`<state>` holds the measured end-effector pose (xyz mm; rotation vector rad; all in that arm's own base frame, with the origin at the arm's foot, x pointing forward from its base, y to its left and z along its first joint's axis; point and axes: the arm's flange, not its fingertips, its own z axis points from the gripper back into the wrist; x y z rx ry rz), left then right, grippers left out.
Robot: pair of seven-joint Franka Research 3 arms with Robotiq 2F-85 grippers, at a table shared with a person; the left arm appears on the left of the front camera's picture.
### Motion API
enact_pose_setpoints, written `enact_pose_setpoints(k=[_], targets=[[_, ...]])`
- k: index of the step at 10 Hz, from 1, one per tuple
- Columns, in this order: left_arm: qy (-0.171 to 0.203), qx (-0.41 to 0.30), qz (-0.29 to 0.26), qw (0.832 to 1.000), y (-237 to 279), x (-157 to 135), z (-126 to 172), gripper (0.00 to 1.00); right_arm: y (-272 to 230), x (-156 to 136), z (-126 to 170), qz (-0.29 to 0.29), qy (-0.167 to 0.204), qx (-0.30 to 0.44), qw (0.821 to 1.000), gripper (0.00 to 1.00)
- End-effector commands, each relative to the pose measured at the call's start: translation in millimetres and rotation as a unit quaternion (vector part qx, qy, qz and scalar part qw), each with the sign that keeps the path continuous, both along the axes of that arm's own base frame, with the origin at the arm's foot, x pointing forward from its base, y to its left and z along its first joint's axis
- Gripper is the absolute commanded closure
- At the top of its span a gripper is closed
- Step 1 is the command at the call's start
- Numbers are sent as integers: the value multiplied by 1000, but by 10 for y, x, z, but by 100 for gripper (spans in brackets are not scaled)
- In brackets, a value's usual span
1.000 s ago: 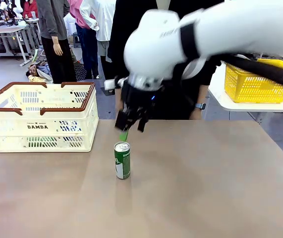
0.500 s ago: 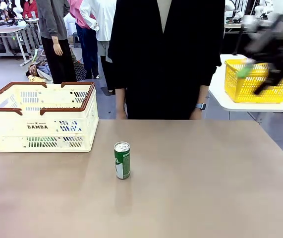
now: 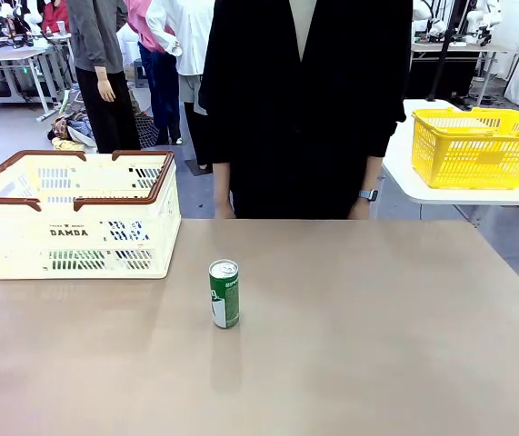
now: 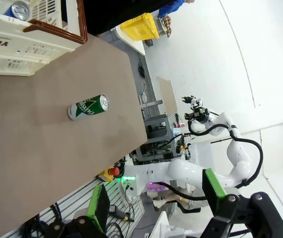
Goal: Place the drinks into the Shopping basket.
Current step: Pick up one drink and place it into the Shopping basket.
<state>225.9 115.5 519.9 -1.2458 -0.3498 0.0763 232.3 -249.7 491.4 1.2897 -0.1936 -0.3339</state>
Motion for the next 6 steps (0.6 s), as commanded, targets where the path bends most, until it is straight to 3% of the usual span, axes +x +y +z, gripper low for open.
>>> enact_pose_setpoints(k=[1, 2, 6], targets=[[-11, -8, -4, 1000, -4, -6, 19, 0, 76, 91, -246, -19, -76, 5, 997, 0], [-11, -8, -4, 1000, -4, -6, 19, 0, 0, 0, 0, 0, 0, 0, 1000, 0], [-11, -8, -4, 1000, -4, -6, 19, 0, 0, 0, 0, 0, 0, 0, 1000, 0]])
